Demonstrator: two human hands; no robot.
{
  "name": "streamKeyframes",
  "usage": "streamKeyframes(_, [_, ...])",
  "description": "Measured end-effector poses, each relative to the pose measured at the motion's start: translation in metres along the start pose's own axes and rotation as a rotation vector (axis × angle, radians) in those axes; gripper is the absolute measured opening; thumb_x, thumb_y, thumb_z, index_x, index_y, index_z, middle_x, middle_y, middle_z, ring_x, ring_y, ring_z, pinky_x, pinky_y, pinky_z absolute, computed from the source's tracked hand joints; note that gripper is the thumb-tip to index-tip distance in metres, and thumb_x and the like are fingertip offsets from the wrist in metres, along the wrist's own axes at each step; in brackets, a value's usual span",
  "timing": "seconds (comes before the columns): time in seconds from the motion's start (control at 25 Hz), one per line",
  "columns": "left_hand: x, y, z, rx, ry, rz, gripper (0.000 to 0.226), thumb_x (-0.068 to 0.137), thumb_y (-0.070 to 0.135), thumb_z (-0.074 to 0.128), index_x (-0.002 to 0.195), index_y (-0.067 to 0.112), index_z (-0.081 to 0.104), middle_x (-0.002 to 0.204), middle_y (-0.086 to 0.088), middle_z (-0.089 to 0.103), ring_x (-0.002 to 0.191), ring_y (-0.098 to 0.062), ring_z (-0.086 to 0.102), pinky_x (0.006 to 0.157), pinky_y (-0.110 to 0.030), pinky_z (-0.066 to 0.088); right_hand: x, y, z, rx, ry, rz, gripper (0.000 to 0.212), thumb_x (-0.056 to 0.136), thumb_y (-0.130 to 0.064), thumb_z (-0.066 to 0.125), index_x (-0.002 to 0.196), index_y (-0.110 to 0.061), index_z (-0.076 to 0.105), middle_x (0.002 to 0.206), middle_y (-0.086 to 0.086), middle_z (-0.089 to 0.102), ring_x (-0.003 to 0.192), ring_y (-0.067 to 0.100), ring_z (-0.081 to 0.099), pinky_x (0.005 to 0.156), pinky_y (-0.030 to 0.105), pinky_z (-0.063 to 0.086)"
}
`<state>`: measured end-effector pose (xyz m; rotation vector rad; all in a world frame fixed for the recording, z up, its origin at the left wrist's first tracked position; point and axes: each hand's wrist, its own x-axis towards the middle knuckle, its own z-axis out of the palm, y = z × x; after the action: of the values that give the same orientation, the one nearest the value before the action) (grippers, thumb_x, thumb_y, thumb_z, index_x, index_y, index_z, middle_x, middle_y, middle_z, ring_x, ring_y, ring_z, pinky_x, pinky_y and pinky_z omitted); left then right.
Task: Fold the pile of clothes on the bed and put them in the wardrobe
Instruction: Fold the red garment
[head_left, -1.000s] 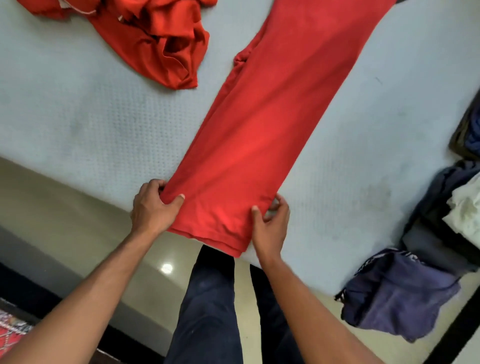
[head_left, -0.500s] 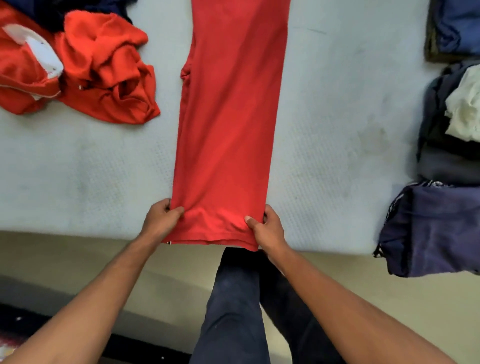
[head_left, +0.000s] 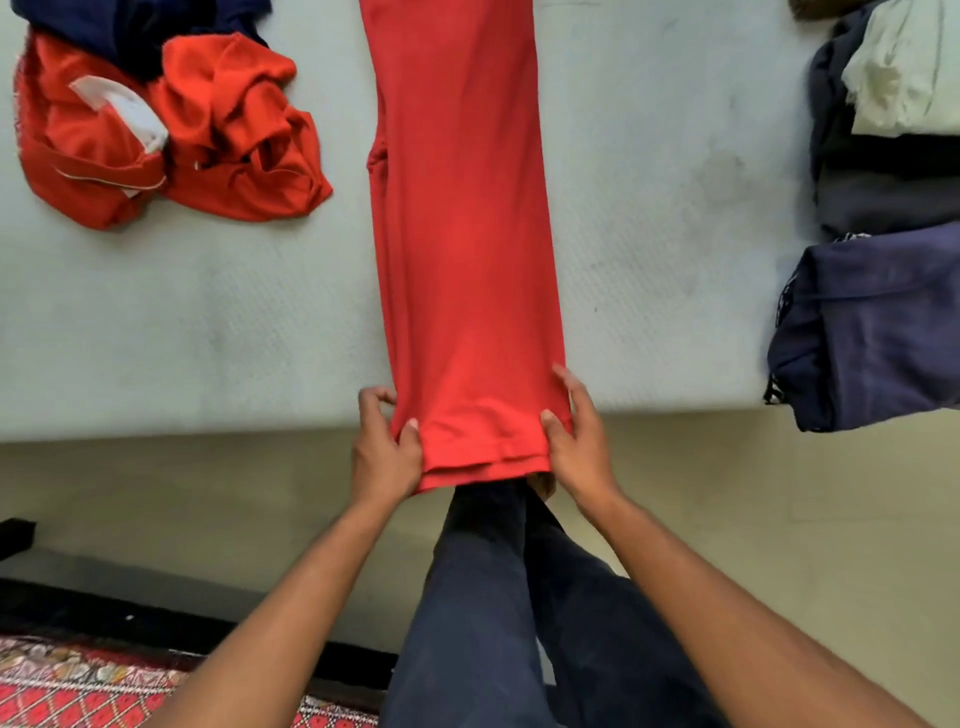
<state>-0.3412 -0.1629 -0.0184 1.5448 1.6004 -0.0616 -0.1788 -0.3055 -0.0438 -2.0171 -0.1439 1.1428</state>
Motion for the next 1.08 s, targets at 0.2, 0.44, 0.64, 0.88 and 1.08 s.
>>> streamKeyframes(0.2, [-0.046, -0.027, -0.012, -0.274, -0.165, -0.486, 0.027, 0.09, 0.001, 0.063, 0.093, 0.022, 0.046, 0.089, -0.008, 0.062, 0.076, -0.026, 0.059, 0.072, -0.037, 0.05, -0.067, -0.005, -0.035, 0.165, -0.061, 0.464, 0.031, 0.098, 0.003, 0.05, 0.092, -0.01, 0.077, 0.062, -0.013, 0.066, 0.054, 0.002, 0.055, 0.051, 0.015, 0.041])
streamKeyframes(0.44, [0.074, 0.075, -0.049, -0.654, -0.225, -0.495, 0.029, 0.091, -0.009, 0.05, 0.105, 0.016, 0.05, 0.071, -0.008, 0.054, 0.038, -0.01, 0.051, 0.035, -0.017, 0.039, 0.031, -0.116, -0.027, 0.49, -0.004, 0.442, 0.025, 0.094, -0.005, 0.051, 0.098, -0.01, 0.075, 0.086, 0.005, 0.072, 0.056, 0.007, 0.063, 0.042, 0.02, 0.047])
streamKeyframes(0.64, [0.213, 0.193, -0.07, -0.787, -0.276, -0.445, 0.027, 0.093, -0.005, 0.042, 0.093, 0.019, 0.055, 0.065, -0.004, 0.055, 0.034, -0.008, 0.052, 0.036, -0.012, 0.039, 0.183, -0.234, -0.011, 0.622, -0.022, 0.303, 0.027, 0.097, -0.01, 0.046, 0.106, -0.019, 0.069, 0.095, -0.003, 0.066, 0.077, 0.011, 0.063, 0.052, 0.022, 0.055])
streamKeyframes(0.88, [0.313, 0.279, -0.066, -0.861, -0.237, -0.301, 0.021, 0.099, 0.029, 0.049, 0.11, 0.011, 0.056, 0.082, -0.005, 0.069, 0.058, -0.014, 0.071, 0.043, -0.019, 0.048, 0.292, -0.304, -0.011, 0.762, -0.018, 0.215, 0.023, 0.101, -0.034, 0.052, 0.107, -0.017, 0.067, 0.098, 0.0, 0.072, 0.075, 0.014, 0.073, 0.057, 0.021, 0.052])
streamKeyframes(1.08, [0.338, 0.243, -0.029, -0.603, 0.065, -0.001, 0.015, 0.094, 0.029, 0.058, 0.107, 0.024, 0.056, 0.084, -0.001, 0.066, 0.054, -0.014, 0.065, 0.051, -0.029, 0.048, 0.32, -0.268, -0.011, 0.767, 0.135, 0.195, 0.037, 0.098, -0.034, 0.058, 0.131, -0.018, 0.063, 0.108, -0.005, 0.077, 0.081, 0.014, 0.076, 0.063, 0.022, 0.05])
